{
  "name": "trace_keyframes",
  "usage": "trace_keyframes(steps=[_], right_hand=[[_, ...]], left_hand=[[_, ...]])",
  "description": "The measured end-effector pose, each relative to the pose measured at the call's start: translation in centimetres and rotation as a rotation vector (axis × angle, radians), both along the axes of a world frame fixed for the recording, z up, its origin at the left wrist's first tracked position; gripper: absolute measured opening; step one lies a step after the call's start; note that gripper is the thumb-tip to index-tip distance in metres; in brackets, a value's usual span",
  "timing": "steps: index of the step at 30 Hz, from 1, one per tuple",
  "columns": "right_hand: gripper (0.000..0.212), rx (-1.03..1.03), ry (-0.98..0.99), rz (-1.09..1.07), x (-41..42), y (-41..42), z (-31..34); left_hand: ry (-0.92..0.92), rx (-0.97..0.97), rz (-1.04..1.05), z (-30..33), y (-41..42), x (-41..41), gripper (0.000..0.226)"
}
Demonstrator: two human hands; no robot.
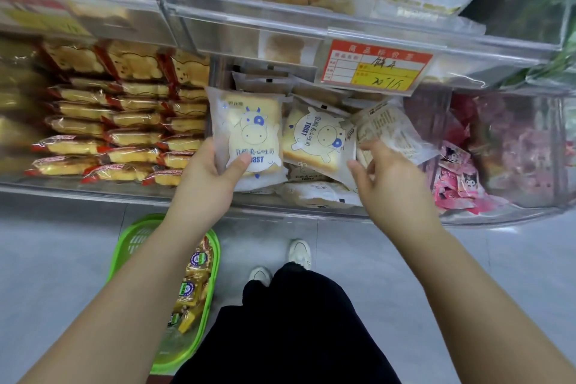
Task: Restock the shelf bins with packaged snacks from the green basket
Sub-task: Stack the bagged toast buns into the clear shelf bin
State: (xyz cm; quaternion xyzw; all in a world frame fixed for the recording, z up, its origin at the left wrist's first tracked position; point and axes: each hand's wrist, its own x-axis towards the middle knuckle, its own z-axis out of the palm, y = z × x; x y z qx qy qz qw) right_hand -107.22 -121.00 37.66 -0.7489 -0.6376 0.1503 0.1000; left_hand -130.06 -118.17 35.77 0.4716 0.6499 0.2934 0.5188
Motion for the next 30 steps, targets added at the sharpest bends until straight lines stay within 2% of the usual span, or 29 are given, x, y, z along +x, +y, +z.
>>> trace_keyframes(steps=[2,3,6,8,10,12,15,18,21,24,27,29,30], right_hand=[[0.051,-0.183,0.024,-0.062,-0.6,0.2,-1.0],[0.055,-0.212,0.114,-0.119,-0.9,0.5,-1.4],[0.062,-0.180,0.633,-0.412,-1.4,1.8,-1.6],[0.059,-0.155,0.991,-0.591,-1.3,2.4,-1.7],[0.044,-0.114,1.170,-0.672,-0.7,2.8,-1.2],[0.024,-0.065,1.179,-0.640,0.4,2.9,-0.3],[0.017,-0.033,1.182,-0.571,2.5,1.8,0.7],[0.019,-0.010,1.287,-0.502,4.1,0.5,1.2],[0.021,0.002,1.315,-0.455,5.7,-0.2,1.7],[0.023,-0.022,1.311,-0.375,7.1,-0.7,2.0],[0.023,-0.061,1.289,-0.296,7.5,-0.6,2.2],[0.022,-0.092,1.199,-0.217,7.2,-0.2,2.3],[0.023,-0.109,1.088,-0.157,6.9,0.3,2.3]], left_hand=[[0.140,0.119,-0.015,0.6,0.6,0.5,0.040],[0.223,0.185,-0.028,0.8,0.8,0.7,0.048],[0.601,0.403,-0.094,1.3,1.3,1.1,0.067],[0.792,0.605,-0.163,1.3,1.0,0.8,0.058],[0.764,0.746,-0.351,1.2,0.5,1.0,0.036],[0.676,0.732,-0.679,0.8,0.0,2.1,0.024],[0.729,0.649,-1.027,-0.4,0.2,4.6,0.042],[0.823,0.617,-1.138,-1.4,2.0,5.6,0.052],[0.803,0.583,-1.211,-1.8,3.0,5.7,0.051],[0.796,0.553,-1.132,-2.0,3.8,6.1,0.040],[0.998,0.599,-0.875,-2.0,5.4,6.8,0.032],[1.020,0.539,-0.755,-1.6,6.2,7.3,0.027],[1.001,0.482,-0.732,-1.4,6.5,7.5,0.025]])
